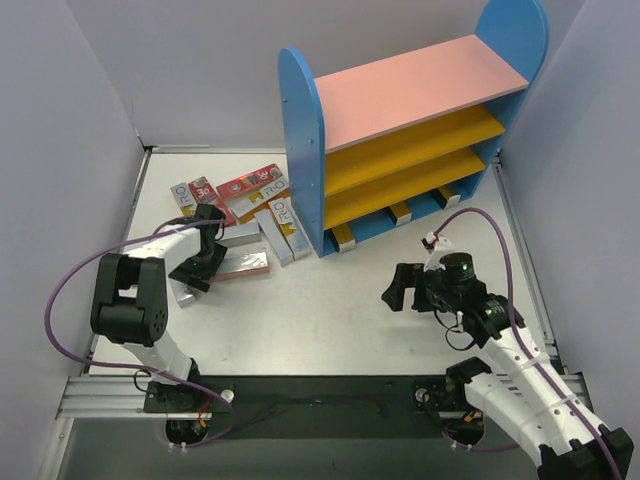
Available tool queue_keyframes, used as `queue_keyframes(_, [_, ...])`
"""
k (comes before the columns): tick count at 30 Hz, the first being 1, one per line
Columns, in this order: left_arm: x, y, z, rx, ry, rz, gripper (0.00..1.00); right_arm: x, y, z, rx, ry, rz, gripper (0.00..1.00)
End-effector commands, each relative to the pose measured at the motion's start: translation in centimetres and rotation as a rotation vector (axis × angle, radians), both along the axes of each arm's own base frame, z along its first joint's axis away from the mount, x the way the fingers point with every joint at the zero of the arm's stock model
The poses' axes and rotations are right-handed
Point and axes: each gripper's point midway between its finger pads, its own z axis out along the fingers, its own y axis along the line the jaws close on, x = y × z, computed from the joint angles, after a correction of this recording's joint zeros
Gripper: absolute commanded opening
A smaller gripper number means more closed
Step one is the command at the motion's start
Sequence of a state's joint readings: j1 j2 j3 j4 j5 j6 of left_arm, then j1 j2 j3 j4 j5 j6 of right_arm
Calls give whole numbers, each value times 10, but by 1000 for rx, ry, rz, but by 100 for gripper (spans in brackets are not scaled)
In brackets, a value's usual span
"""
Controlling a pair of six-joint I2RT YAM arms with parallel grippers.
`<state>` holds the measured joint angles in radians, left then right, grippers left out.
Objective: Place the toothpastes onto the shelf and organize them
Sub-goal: Pick up the toothpaste from the center of the board.
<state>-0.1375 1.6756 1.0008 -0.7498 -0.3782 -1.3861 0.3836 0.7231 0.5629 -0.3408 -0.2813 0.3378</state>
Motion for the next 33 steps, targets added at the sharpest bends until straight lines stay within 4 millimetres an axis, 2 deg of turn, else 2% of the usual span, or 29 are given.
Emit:
queue_keyframes(1, [0, 0, 8, -9, -34, -6, 80, 2, 9, 0, 11, -22, 43, 98])
queue_keyframes(6, [-12, -4, 14, -31, -40, -48, 63, -3, 18, 3, 8, -47, 89, 98])
queue_keyframes(11, [-13, -15, 38, -58, -130, -133, 58, -11, 35, 9, 45, -87, 168, 98])
queue_keyframes(18, [-19, -50, 60, -138, -285, -245, 47, -12, 77, 28, 217, -162, 245, 98])
queue_keyframes(20, [-23, -54, 59, -157, -313, -259, 43, -14, 89, 25, 238, -151, 273, 97])
queue_keyframes(24, [-27, -65, 61, -199, -337, -290, 41, -17, 109, 29, 245, -168, 324, 97])
queue_keyframes(29, [-25, -90, 88, -243, -464, -356, 41, -25, 137, 34, 296, -190, 393, 97])
queue_keyframes(30, [-26, -97, 96, -260, -491, -374, 41, -23, 144, 40, 321, -216, 402, 98])
queue_keyframes(33, [-30, -115, 111, -314, -539, -402, 41, -21, 162, 41, 341, -227, 418, 98])
